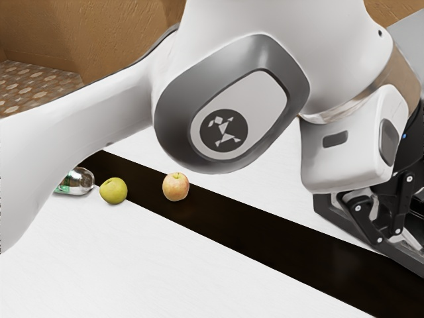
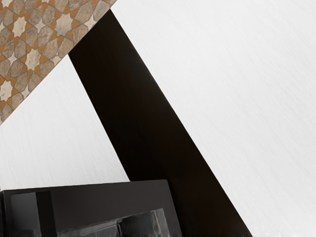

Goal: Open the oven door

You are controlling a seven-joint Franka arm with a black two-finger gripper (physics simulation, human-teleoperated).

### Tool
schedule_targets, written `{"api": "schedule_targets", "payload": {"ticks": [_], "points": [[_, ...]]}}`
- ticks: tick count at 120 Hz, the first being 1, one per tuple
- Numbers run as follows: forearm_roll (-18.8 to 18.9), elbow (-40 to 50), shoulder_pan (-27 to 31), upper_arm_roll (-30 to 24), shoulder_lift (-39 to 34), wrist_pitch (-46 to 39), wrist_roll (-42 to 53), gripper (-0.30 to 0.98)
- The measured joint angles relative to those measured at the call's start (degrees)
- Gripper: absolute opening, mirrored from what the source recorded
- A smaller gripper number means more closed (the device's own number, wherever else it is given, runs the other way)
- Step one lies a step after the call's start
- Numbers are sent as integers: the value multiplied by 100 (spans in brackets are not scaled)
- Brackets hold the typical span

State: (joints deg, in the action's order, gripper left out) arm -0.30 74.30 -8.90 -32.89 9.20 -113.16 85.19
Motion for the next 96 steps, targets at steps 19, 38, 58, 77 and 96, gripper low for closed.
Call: {"api": "schedule_targets", "payload": {"ticks": [19,38,58,77,96], "points": [[77,0,22,138,7,-6,126,68],[103,2,61,484,14,4,229,68],[114,11,45,536,224,-1,313,68],[182,6,42,539,252,-15,373,68],[488,56,34,551,272,-50,145,68]]}}
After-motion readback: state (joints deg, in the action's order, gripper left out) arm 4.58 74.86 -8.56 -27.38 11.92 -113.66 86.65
